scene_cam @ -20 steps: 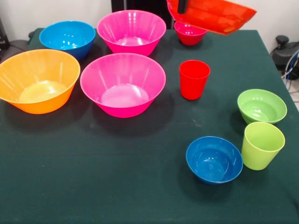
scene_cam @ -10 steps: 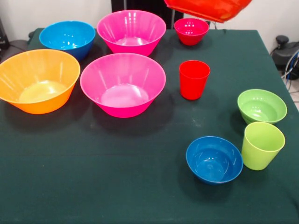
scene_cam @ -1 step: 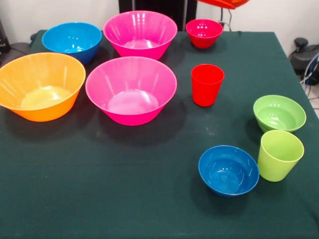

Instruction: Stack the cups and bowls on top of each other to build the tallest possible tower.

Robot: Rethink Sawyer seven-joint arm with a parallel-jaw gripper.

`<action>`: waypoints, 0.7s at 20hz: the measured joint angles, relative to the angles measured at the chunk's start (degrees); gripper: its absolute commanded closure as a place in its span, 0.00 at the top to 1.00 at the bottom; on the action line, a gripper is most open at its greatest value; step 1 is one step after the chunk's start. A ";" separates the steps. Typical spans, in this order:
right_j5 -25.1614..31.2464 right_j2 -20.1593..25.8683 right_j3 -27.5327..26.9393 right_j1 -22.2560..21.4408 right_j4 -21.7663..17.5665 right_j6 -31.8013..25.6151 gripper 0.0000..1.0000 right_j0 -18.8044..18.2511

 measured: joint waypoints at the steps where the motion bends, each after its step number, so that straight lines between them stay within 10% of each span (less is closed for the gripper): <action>1: 0.01 -0.02 0.45 -0.32 -0.02 0.00 0.00 0.00; 14: -9.86 0.00 6.72 -0.40 -0.55 0.00 0.00 -1.38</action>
